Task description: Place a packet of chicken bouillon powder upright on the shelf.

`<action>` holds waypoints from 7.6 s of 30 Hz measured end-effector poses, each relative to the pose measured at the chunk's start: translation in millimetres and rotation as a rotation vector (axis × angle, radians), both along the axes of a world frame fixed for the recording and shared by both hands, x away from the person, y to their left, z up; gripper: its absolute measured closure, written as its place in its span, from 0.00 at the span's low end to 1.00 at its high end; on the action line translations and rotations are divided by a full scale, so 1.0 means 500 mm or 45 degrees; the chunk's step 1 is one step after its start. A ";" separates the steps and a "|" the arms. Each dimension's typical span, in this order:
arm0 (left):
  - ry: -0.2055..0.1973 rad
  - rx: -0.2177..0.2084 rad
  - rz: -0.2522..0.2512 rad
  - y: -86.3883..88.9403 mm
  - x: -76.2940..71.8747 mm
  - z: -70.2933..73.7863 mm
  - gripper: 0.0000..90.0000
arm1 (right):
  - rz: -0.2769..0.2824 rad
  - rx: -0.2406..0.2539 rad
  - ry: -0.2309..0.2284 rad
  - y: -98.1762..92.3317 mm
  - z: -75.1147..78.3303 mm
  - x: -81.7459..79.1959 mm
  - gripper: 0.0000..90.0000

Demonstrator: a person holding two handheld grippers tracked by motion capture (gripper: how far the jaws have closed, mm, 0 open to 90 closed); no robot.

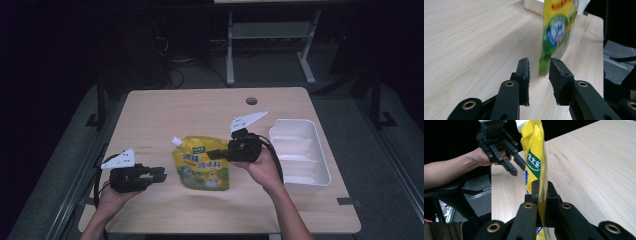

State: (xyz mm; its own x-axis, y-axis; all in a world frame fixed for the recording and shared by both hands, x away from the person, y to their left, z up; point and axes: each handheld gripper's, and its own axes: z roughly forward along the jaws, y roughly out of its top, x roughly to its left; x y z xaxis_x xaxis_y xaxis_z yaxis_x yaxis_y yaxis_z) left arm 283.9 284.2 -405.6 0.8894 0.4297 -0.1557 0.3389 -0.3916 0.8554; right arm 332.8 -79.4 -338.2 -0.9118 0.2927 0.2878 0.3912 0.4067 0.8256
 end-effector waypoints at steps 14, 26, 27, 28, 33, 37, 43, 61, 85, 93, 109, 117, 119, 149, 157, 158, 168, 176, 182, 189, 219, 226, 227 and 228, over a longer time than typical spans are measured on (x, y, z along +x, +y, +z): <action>-0.005 0.086 0.029 -0.013 -0.001 -0.016 0.65 | -0.103 -0.006 -0.060 -0.090 0.052 0.019 0.99; -0.002 0.132 0.041 -0.022 0.001 -0.028 0.56 | -0.170 -0.008 -0.093 -0.157 0.091 0.036 0.99; -0.001 0.135 0.040 -0.022 0.002 -0.029 0.56 | -0.174 -0.013 -0.095 -0.162 0.094 0.037 0.99; -0.001 0.135 0.040 -0.022 0.002 -0.029 0.55 | -0.174 -0.013 -0.095 -0.162 0.094 0.037 0.99; 0.007 0.138 0.045 -0.023 0.005 -0.034 0.53 | -0.198 -0.006 -0.113 -0.196 0.115 0.043 0.99; 0.008 0.145 0.059 -0.019 0.006 -0.037 0.50 | -0.226 -0.007 -0.125 -0.221 0.129 0.045 0.99; 0.003 0.157 0.068 -0.017 0.006 -0.041 0.48 | -0.264 -0.008 -0.123 -0.258 0.143 0.051 0.99; 0.017 0.180 0.081 -0.029 0.000 -0.052 0.42 | -0.357 -0.011 -0.122 -0.358 0.145 0.070 0.99; 0.040 0.146 0.102 -0.020 0.008 -0.056 0.42 | -0.484 -0.074 -0.102 -0.464 0.103 0.086 0.99; 0.041 0.136 0.104 -0.018 0.010 -0.057 0.42 | -0.509 -0.075 -0.086 -0.479 0.078 0.090 0.99; 0.050 0.131 0.105 -0.018 0.010 -0.058 0.42 | -0.542 -0.086 -0.063 -0.477 0.032 0.099 0.98; 0.056 0.135 0.097 -0.020 0.012 -0.060 0.42 | -0.564 -0.047 -0.052 -0.478 0.012 0.100 0.98; 0.058 0.135 0.095 -0.020 0.012 -0.061 0.42 | -0.570 -0.047 -0.053 -0.480 0.007 0.098 0.98; 0.067 0.140 0.070 -0.028 0.012 -0.063 0.41 | -0.780 0.039 0.024 -0.539 -0.061 0.040 0.74; 0.073 0.137 0.077 -0.027 0.010 -0.062 0.39 | -0.826 0.057 0.022 -0.553 -0.071 0.009 0.66; 0.074 0.131 0.082 -0.027 0.009 -0.062 0.39 | -0.832 0.053 0.024 -0.554 -0.072 0.004 0.65; 0.069 0.132 0.114 -0.020 0.008 -0.061 0.36 | -0.897 0.062 -0.013 -0.580 -0.078 -0.061 0.60; 0.073 0.111 0.125 -0.013 0.008 -0.059 0.34 | -0.920 0.081 -0.012 -0.590 -0.088 -0.099 0.59; 0.074 0.095 0.138 -0.007 0.007 -0.058 0.33 | -0.879 0.067 -0.028 -0.561 -0.080 -0.114 0.56; 0.076 0.097 0.143 -0.003 0.005 -0.058 0.32 | -0.802 0.014 -0.054 -0.503 -0.066 -0.126 0.51; 0.086 0.090 0.144 0.000 0.006 -0.060 0.31 | -0.555 -0.060 -0.080 -0.273 -0.059 -0.096 0.34; 0.078 0.105 0.135 -0.003 0.003 -0.057 0.31 | -0.523 -0.084 -0.087 -0.236 -0.057 -0.094 0.32; 0.083 0.107 0.132 -0.004 0.003 -0.058 0.31 | -0.522 -0.086 -0.087 -0.232 -0.057 -0.094 0.31; 0.083 0.107 0.132 -0.004 0.003 -0.058 0.31 | -0.522 -0.086 -0.087 -0.232 -0.057 -0.094 0.31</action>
State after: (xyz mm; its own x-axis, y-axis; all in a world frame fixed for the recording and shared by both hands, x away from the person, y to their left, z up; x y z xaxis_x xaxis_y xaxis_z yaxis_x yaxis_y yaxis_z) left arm 285.4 282.3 -434.6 0.8287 0.5327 -0.1714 0.4351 -0.4208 0.7960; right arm 286.0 -195.5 -366.7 -0.7325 0.6513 0.1982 0.4769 0.2831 0.8321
